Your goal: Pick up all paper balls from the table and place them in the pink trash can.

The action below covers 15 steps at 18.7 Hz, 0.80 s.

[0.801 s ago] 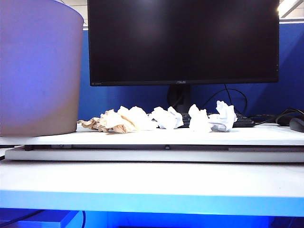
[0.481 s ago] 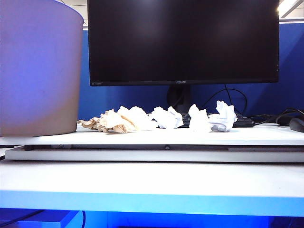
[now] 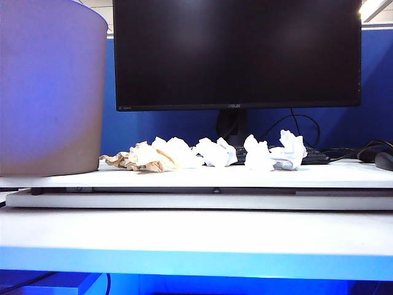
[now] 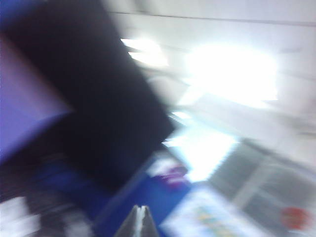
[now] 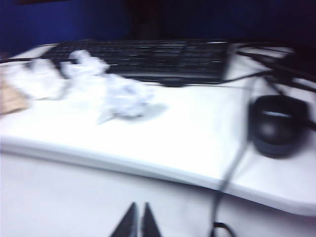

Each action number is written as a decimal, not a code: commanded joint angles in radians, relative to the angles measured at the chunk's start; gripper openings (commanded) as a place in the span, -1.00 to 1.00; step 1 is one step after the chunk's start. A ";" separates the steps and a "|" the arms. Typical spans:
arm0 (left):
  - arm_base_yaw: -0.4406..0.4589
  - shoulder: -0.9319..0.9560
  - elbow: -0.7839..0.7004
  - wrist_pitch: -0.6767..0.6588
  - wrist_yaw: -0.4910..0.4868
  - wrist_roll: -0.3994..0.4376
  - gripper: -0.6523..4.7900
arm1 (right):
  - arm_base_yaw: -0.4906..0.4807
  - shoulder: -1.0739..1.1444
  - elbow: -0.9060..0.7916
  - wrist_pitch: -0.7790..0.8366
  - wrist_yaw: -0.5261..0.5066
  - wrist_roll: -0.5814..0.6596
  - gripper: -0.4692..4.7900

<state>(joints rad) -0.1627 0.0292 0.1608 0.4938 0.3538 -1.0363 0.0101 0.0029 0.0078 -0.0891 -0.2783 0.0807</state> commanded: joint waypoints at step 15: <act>-0.153 1.677 1.462 -0.618 0.444 0.739 -0.55 | 0.003 -0.002 -0.007 0.056 -0.169 0.182 -0.75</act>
<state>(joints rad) -0.3054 1.6676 1.6016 -0.0002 0.8463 -0.4065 0.0124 0.0029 0.0078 -0.0540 -0.4458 0.2550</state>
